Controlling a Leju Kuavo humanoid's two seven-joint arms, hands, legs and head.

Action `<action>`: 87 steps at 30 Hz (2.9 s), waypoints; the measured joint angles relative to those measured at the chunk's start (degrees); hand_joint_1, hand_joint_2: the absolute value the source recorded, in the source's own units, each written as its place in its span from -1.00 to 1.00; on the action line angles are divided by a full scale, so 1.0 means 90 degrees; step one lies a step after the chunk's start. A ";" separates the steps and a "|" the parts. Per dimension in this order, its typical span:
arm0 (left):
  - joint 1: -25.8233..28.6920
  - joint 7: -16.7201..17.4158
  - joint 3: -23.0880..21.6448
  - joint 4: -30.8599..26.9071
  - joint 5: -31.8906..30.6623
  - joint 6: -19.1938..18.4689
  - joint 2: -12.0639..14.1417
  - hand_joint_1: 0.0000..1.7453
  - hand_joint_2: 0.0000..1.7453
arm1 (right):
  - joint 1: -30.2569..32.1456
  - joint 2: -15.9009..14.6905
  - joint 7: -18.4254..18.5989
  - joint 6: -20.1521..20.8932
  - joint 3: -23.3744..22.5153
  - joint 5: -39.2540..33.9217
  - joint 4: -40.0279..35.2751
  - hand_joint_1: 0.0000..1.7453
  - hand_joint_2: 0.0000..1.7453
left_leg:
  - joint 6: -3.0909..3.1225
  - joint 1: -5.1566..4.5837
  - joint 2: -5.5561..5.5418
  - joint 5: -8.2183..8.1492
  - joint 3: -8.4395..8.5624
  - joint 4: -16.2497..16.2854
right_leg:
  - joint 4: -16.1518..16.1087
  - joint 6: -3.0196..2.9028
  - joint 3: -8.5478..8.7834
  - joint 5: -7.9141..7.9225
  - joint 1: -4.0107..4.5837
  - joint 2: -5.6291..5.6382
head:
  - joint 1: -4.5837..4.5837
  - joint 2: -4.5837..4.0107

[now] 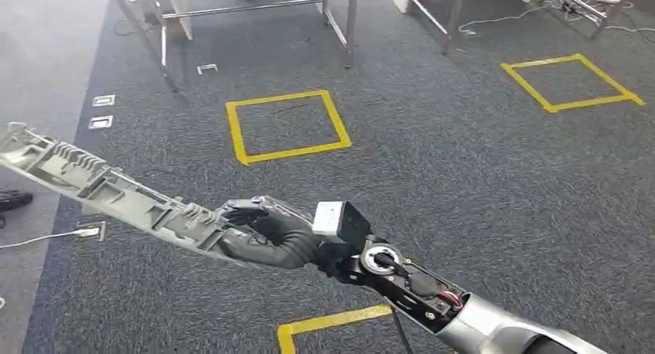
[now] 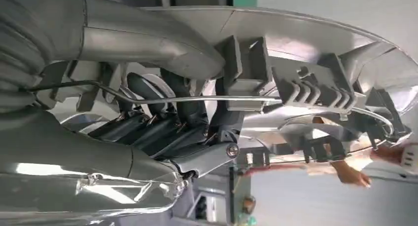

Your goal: Take the parts from the cabinet and place them on the table.

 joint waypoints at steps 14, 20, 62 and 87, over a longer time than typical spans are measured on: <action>0.0013 0.0019 0.0000 0.0000 0.0007 0.0022 -0.0027 -1.00 1.00 | -0.0076 -0.0090 0.0209 -0.0168 0.0117 0.0151 -0.0066 1.00 1.00 | 0.0124 0.0019 -0.0854 -0.0057 0.0006 0.0082 | 0.0120 -0.0022 -0.0268 0.0144 -0.0044 0.0826 | 0.0010 0.0000; 0.0031 0.0022 0.0000 0.0000 0.0012 0.0049 -0.0015 -1.00 1.00 | -0.0121 -0.0090 0.0204 -0.0150 0.0185 0.0126 -0.0087 1.00 1.00 | -0.0091 0.0068 -0.0506 -0.0440 -0.0269 0.0635 | -0.0003 -0.0183 -0.0188 0.0227 -0.0072 0.0691 | 0.0000 0.0000; 0.0136 0.0153 0.0000 0.0000 0.0117 0.0051 0.0046 -1.00 1.00 | -0.0104 -0.0036 0.0049 0.0153 0.0362 0.0002 -0.0024 1.00 1.00 | -0.0051 0.0159 -0.0202 0.0528 -0.0746 0.0116 | -0.0196 0.0102 0.1263 -0.0744 -0.0062 0.0643 | -0.0010 0.0000; 0.0123 0.0129 0.0002 0.0002 0.0136 0.0005 0.0085 -1.00 1.00 | -0.0073 0.0056 0.0066 0.0119 0.0418 0.0000 0.0049 1.00 1.00 | -0.0124 0.0069 -0.0401 -0.1497 -0.0831 0.1241 | -0.0278 -0.0241 0.0686 -0.0196 0.0035 0.0819 | 0.0049 0.0000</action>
